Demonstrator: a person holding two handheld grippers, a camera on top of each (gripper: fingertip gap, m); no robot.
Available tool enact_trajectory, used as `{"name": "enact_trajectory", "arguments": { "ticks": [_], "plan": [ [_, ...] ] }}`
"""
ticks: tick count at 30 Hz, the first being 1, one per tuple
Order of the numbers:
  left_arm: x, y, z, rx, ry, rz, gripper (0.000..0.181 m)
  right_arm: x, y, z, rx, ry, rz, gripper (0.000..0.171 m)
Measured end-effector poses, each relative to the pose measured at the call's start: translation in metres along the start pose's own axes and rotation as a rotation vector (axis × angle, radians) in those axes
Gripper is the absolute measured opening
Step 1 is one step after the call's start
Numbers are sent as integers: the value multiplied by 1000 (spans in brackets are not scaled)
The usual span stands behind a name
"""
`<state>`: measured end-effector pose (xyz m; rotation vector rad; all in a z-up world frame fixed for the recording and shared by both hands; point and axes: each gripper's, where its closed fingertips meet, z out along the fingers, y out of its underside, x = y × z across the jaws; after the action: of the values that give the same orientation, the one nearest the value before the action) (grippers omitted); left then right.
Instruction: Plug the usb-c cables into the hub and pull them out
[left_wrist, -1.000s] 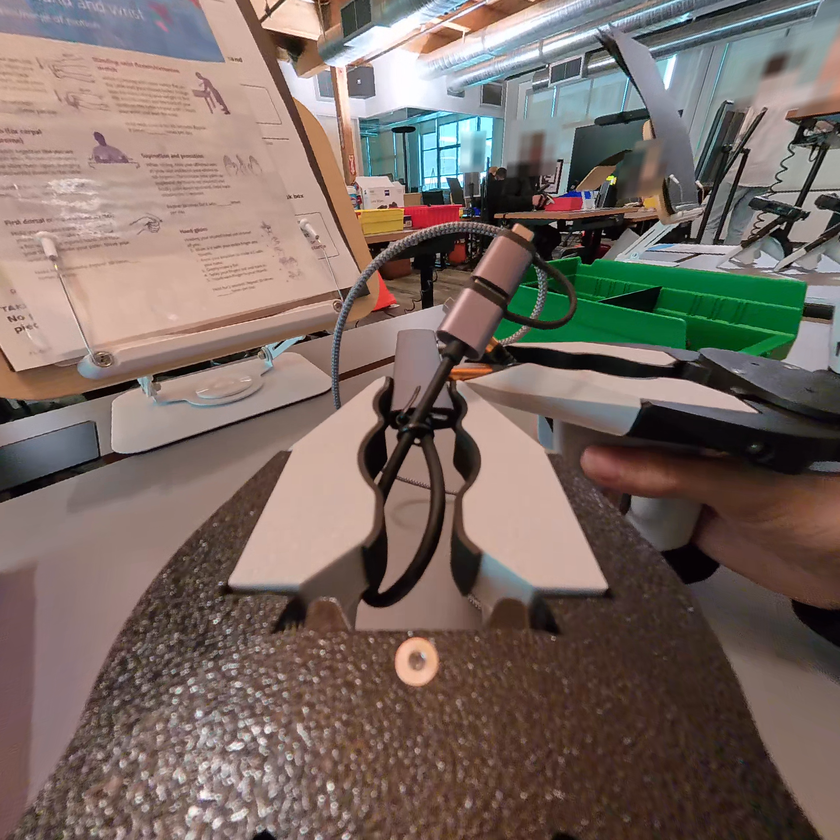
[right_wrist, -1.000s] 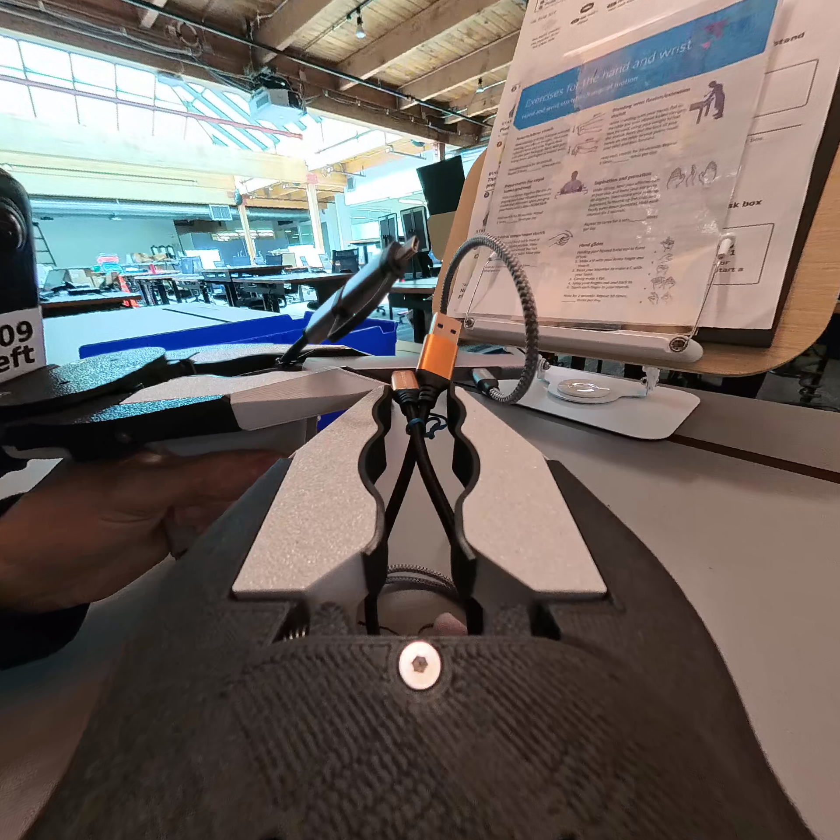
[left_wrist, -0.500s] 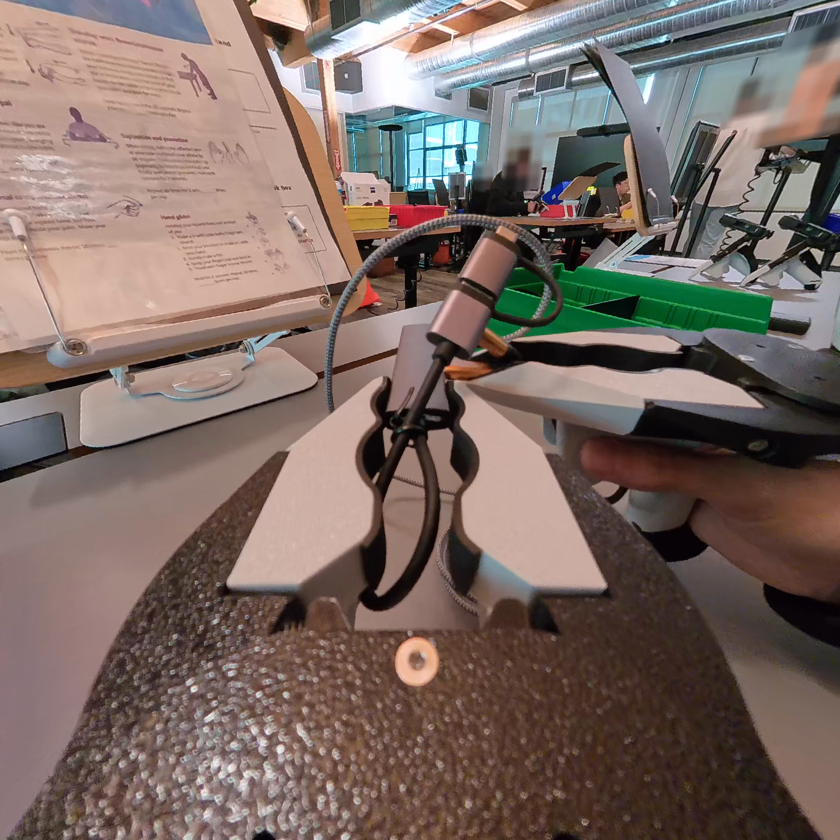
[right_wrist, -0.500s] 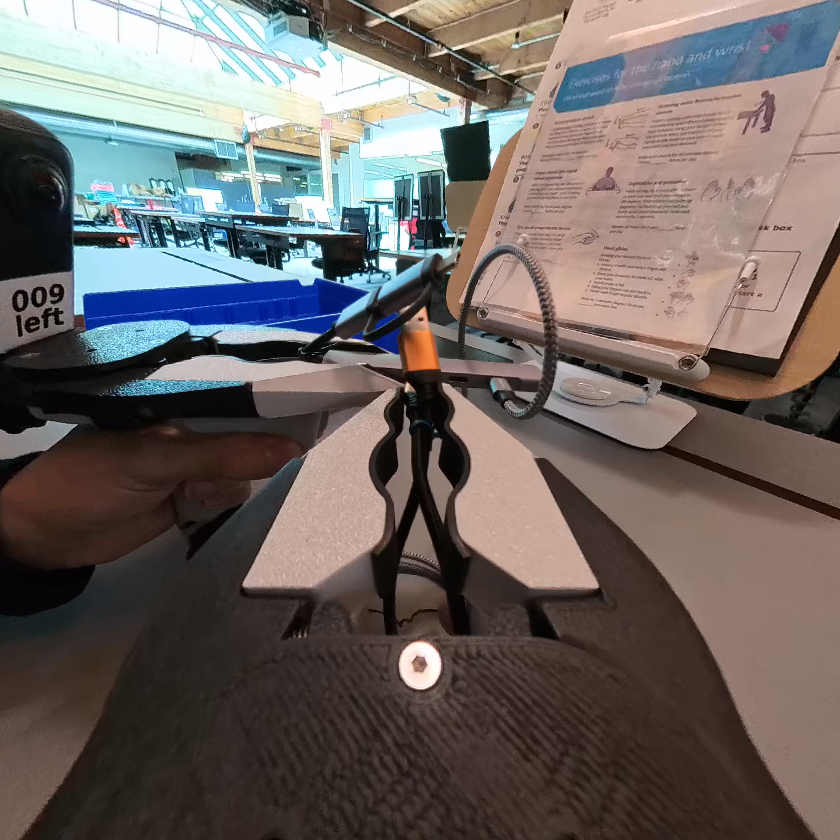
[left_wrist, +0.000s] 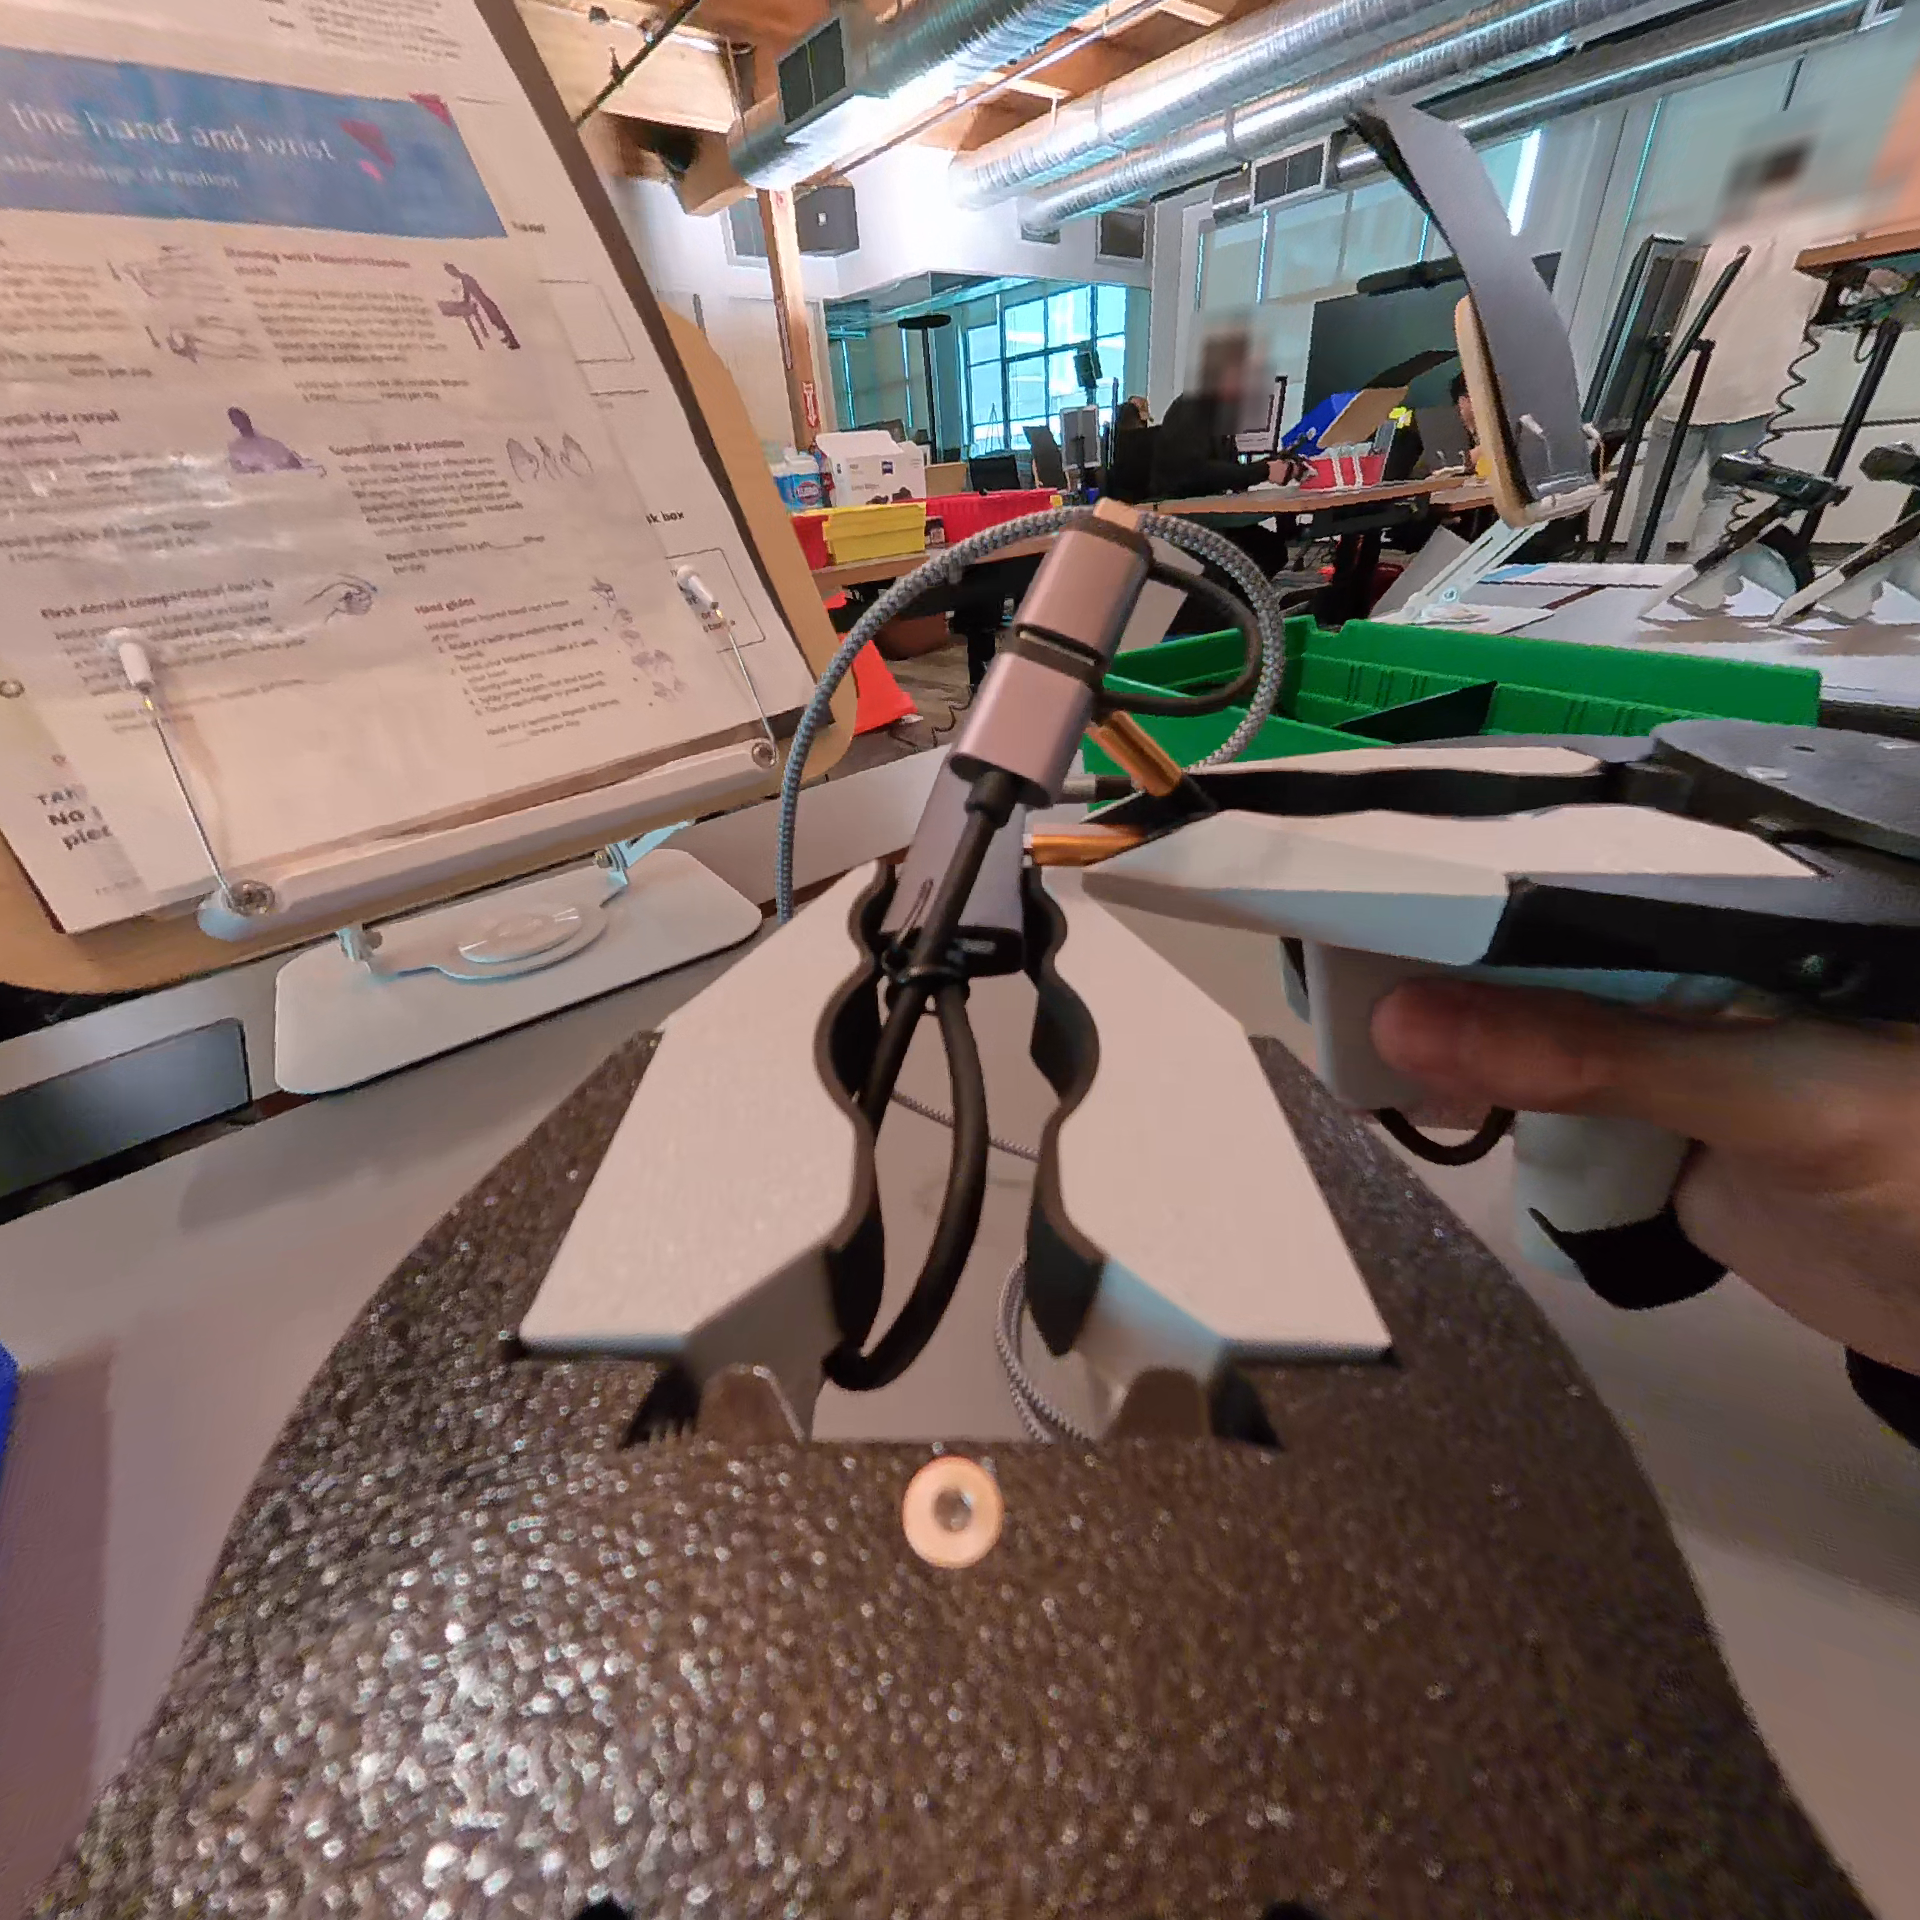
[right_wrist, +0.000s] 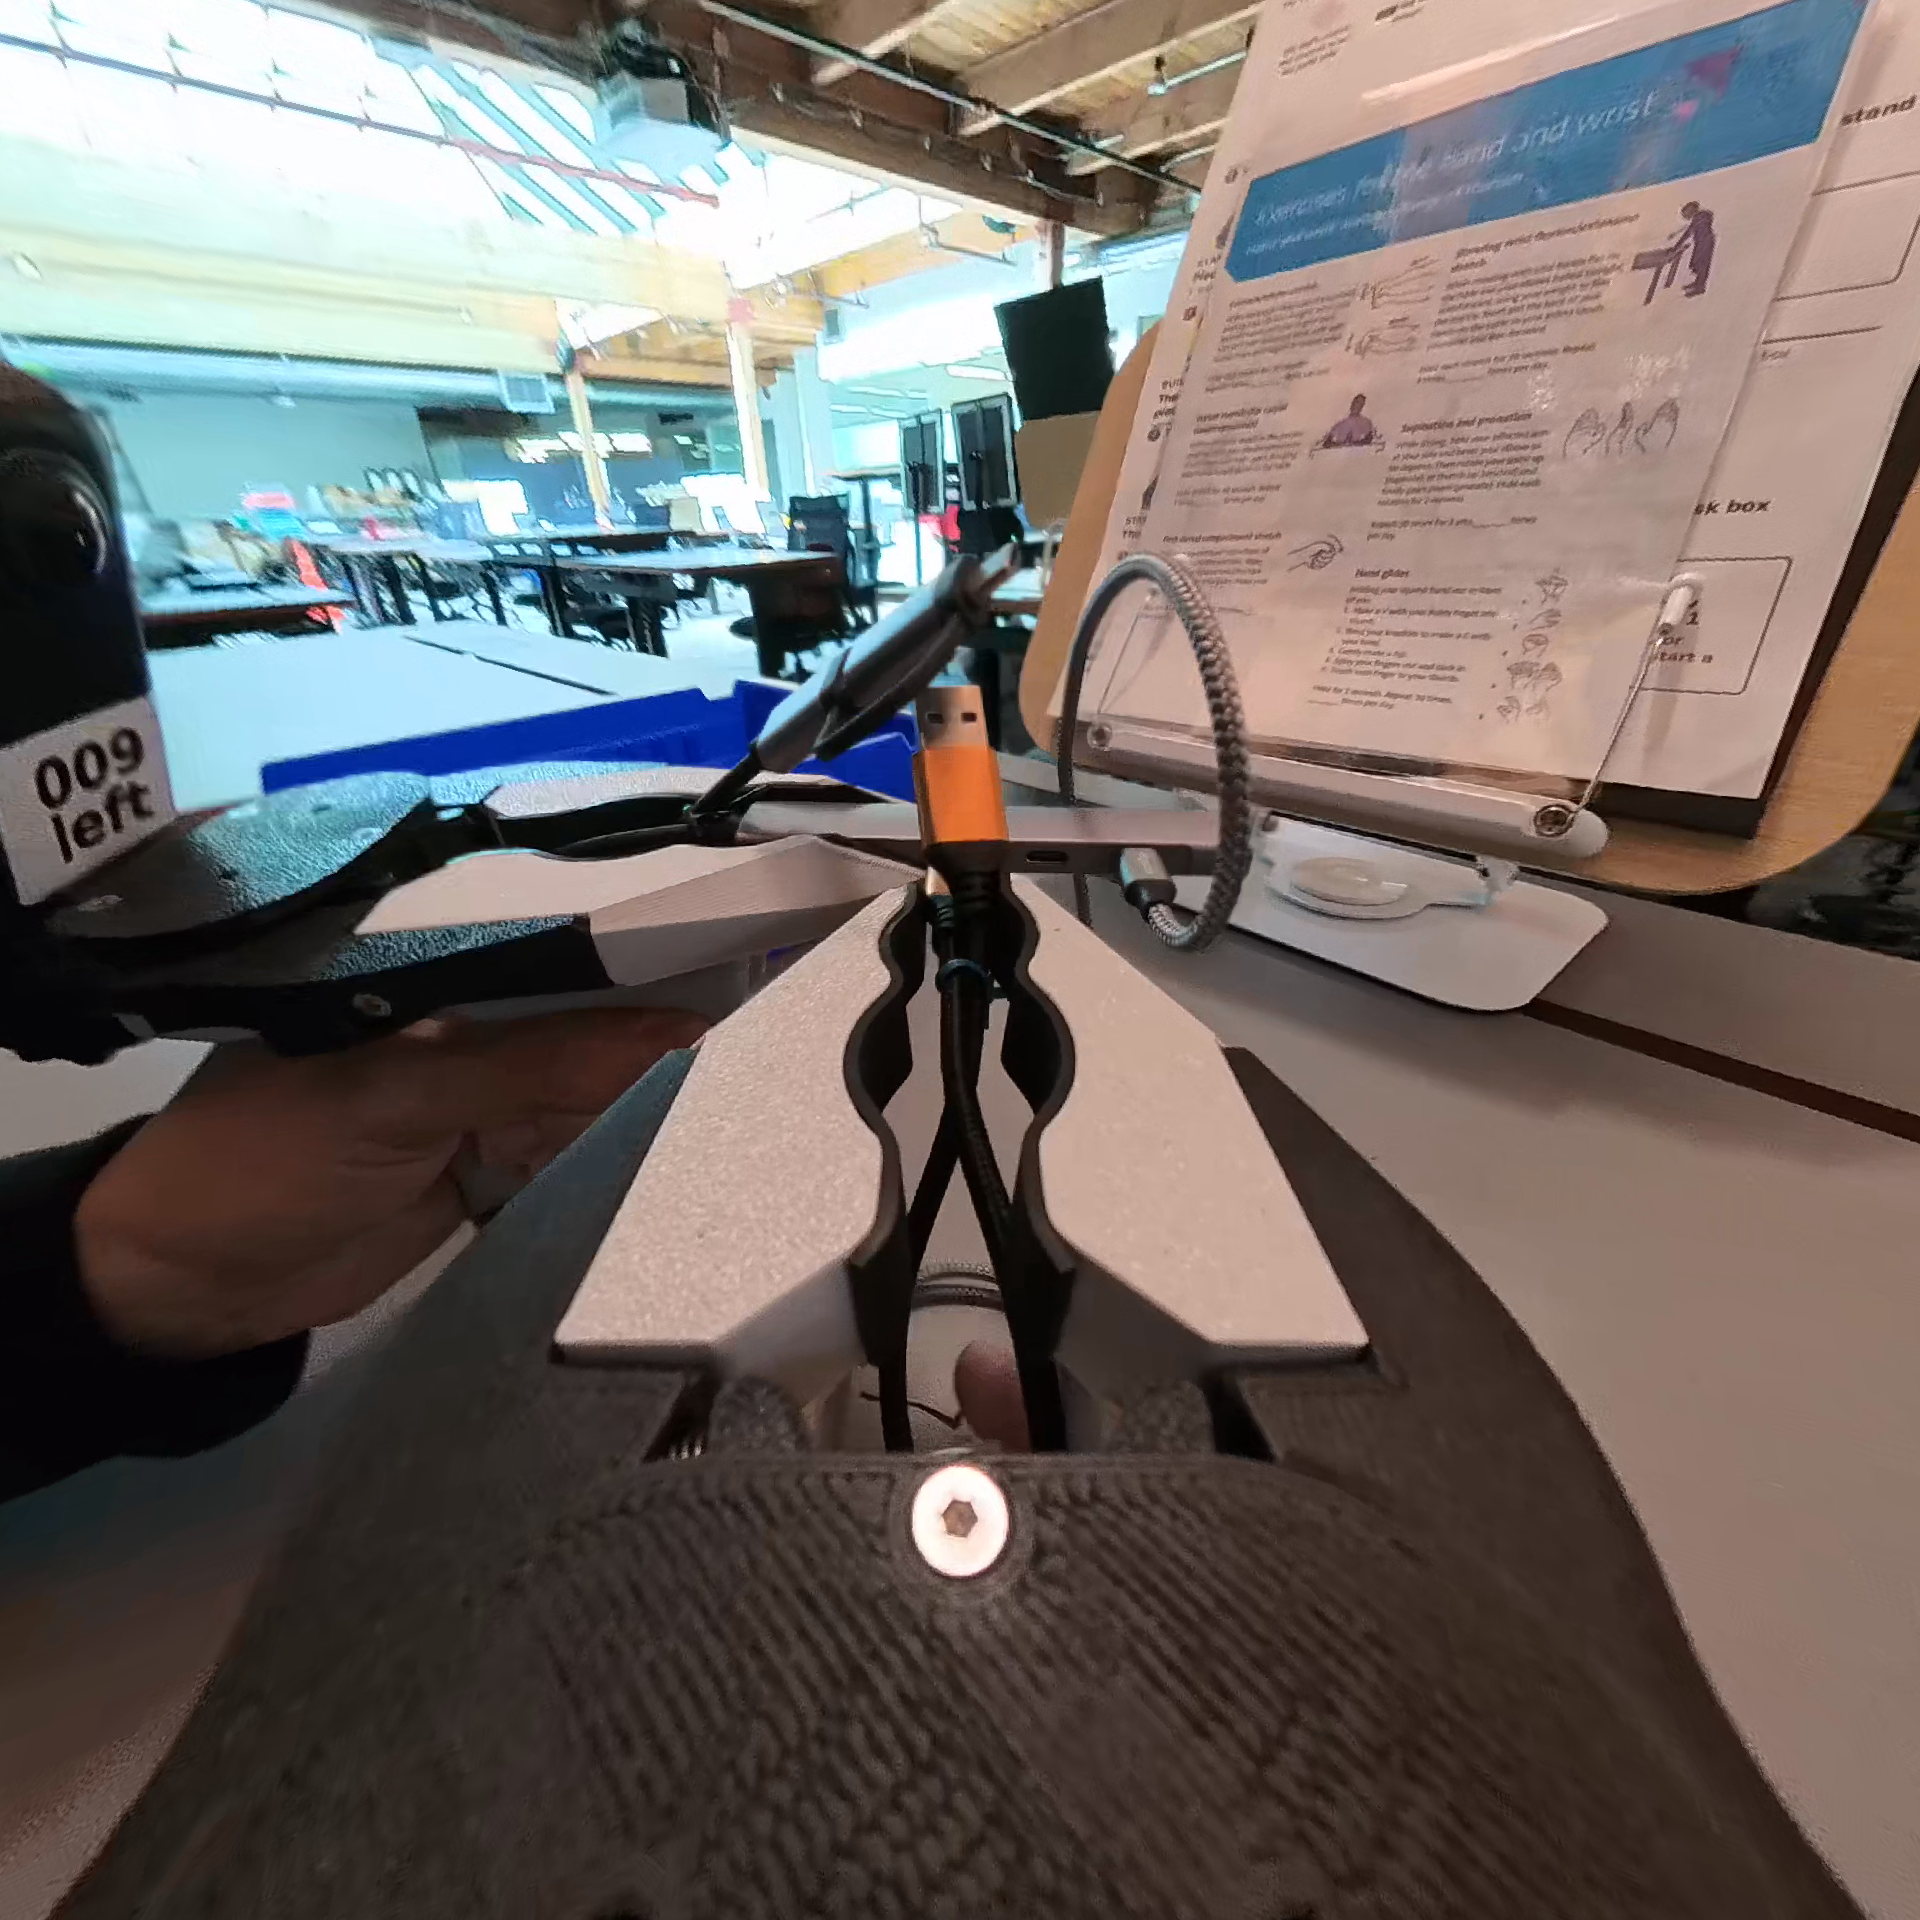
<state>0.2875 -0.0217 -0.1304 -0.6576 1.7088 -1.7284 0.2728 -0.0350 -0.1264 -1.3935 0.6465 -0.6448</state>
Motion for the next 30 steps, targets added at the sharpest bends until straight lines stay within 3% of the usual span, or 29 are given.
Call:
{"name": "enact_trajectory", "arguments": {
  "ticks": [1,3,4,5,6,7,11,14,17,20,24,27,30],
  "plan": [
    [2,-2,0,5,-4,13,22,0,-2,-2,13,-12,25,11],
    [0,-2,1,1,-19,1,22,-1,-1,-5,10,-27,35,11],
    [-38,2,-5,-6,-221,-50,21,-4,-4,-11,22,-44,24,11],
    [-71,3,-14,7,-289,-120,21,2,-7,-19,45,-17,31,11],
    [-96,5,-24,19,-299,-288,21,16,-11,-29,86,44,50,11],
    [-104,-1,-31,70,-259,-328,22,27,-11,-36,112,77,65,11],
    [-59,-4,-16,71,-147,-164,21,19,-30,-48,159,0,-106,11],
    [-37,-4,-7,49,-104,-36,21,37,-36,-71,100,186,-428,11],
    [-35,5,-6,24,-94,-41,21,76,-50,-110,-45,378,-614,11],
    [-36,12,-2,3,-80,-77,21,133,-55,-145,-304,479,-708,11],
    [-32,16,1,-4,-43,-101,21,204,-35,-170,-600,428,-765,12],
    [-30,15,1,-3,-33,-104,21,223,-9,-165,-703,302,-777,15],
    [-28,14,1,-1,-26,-90,21,228,25,-170,-877,202,-652,30]
  ]
}}
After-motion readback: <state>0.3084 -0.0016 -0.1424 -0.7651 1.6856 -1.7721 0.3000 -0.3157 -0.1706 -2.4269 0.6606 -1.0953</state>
